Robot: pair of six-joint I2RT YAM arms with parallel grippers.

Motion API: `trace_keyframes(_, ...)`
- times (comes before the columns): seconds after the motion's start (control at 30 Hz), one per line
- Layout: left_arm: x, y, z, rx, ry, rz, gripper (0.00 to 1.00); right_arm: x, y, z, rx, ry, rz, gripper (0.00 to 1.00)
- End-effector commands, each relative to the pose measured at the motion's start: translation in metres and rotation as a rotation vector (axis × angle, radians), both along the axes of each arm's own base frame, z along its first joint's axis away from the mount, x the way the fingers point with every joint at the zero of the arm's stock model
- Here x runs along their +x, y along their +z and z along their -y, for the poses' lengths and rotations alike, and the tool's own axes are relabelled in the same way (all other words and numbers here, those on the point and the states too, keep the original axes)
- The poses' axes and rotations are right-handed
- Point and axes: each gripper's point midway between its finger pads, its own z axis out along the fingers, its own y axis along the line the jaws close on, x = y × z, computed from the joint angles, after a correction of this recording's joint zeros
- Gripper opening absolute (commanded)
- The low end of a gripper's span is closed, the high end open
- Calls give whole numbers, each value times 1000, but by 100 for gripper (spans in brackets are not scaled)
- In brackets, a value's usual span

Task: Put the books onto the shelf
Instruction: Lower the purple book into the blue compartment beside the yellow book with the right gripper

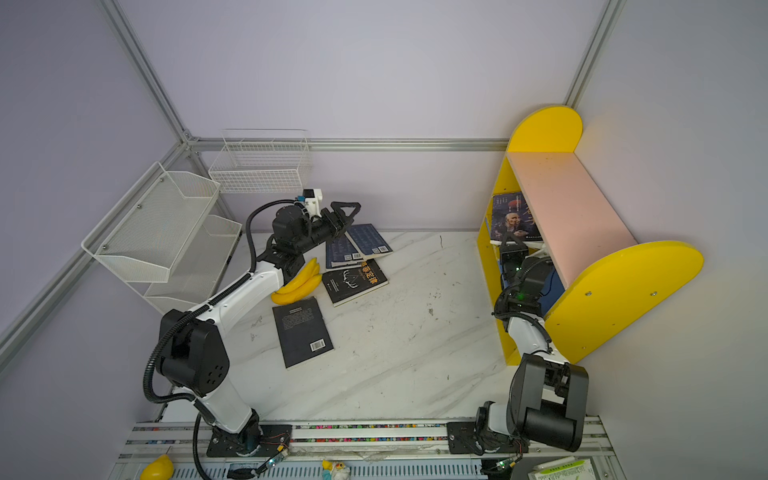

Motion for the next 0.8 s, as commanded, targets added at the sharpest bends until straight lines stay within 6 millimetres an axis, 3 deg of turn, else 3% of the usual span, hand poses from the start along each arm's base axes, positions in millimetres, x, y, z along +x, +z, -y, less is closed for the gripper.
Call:
trace_keyframes(0.0, -2, 7, 2, -31, -29, 35, 80, 13, 30, 0, -39, 38, 87, 12)
trace_keyframes(0.27, -1, 4, -2, -30, -19, 28, 80, 54, 8, 14, -73, 70, -44, 13)
trace_keyframes(0.43, 1, 4, -5, -30, -6, 28, 80, 61, -7, 32, -72, 17, -123, 14)
trace_keyframes(0.6, 4, 3, -6, -30, 0, 23, 80, 74, -27, 34, -46, 44, -167, 20)
trace_keyframes(0.77, 6, 0, -7, -28, 6, 17, 80, 79, -40, 41, -38, 29, -190, 20)
